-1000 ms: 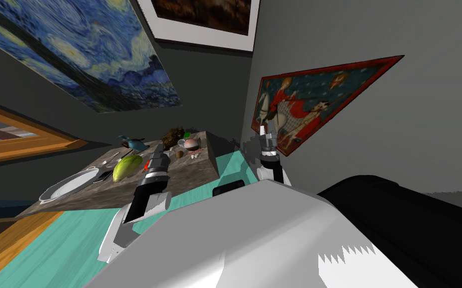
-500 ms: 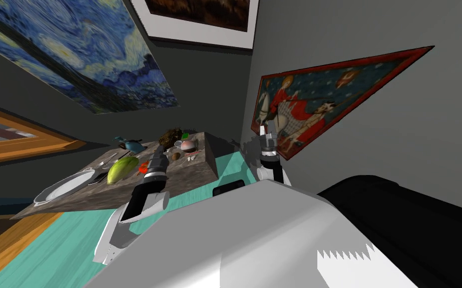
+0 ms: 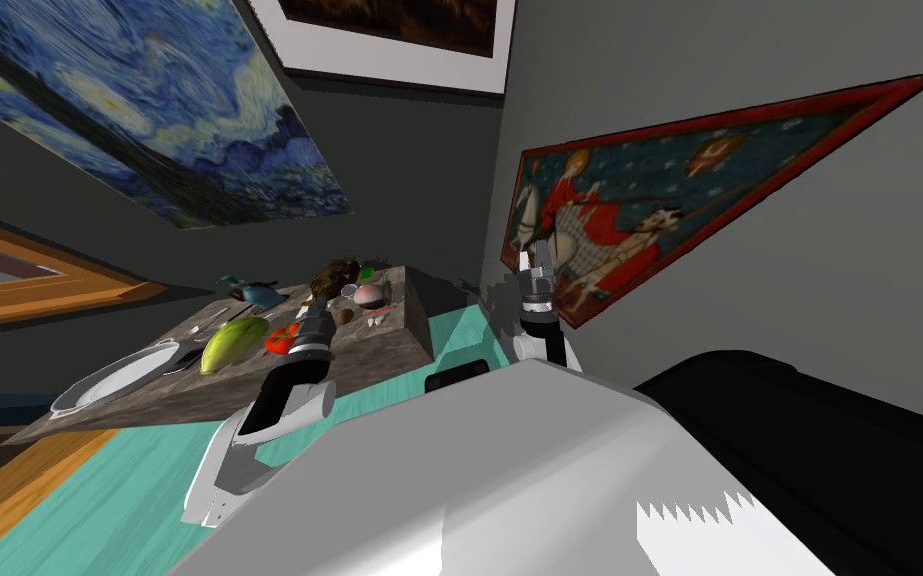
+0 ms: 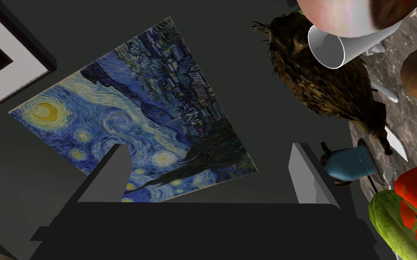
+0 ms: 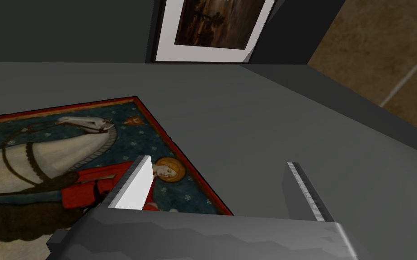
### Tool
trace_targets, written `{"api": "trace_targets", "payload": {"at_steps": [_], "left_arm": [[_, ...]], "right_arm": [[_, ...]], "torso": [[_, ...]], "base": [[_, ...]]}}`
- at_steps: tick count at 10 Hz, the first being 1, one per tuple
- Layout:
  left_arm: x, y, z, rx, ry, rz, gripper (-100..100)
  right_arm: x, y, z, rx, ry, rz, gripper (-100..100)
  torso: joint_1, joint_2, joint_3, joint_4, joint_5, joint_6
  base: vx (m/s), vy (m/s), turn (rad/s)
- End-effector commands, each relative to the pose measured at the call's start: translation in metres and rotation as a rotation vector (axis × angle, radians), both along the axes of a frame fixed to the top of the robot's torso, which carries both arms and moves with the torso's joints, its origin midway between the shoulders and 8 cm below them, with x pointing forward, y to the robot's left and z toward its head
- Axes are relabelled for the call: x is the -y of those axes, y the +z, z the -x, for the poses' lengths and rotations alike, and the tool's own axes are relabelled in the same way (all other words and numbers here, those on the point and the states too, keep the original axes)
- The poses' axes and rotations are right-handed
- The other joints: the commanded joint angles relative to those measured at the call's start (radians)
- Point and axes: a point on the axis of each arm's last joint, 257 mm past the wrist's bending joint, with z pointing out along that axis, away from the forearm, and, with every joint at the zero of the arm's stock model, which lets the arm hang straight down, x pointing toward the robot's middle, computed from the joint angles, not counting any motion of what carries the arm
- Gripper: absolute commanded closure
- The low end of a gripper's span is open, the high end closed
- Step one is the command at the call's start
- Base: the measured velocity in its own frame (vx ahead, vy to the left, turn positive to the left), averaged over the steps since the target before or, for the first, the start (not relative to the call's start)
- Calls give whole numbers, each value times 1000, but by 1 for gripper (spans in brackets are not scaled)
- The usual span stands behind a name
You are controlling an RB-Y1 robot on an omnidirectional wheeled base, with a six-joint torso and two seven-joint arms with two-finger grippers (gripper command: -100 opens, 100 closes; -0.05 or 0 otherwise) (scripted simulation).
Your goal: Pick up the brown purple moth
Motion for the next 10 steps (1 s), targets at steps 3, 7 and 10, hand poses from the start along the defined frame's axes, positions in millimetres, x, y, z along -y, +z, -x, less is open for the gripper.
{"api": "trace_targets", "payload": {"at_steps": [3, 7, 10], "left_arm": [[-15, -18, 1, -74, 43, 10, -100], [-38, -37, 5, -163, 103, 27, -100], [-50, -53, 11, -232, 142, 43, -100]], "right_arm": [[0, 0, 0, 0, 0, 0, 0], [0, 0, 0, 0, 0, 0, 0], [0, 0, 0, 0, 0, 0, 0]], "torso": [[-2, -1, -1, 0, 0, 0], [1, 0, 0, 0, 0, 0], [2, 0, 0, 0, 0, 0]], "base": [[49, -78, 27], [48, -70, 17], [48, -48, 8]]}}
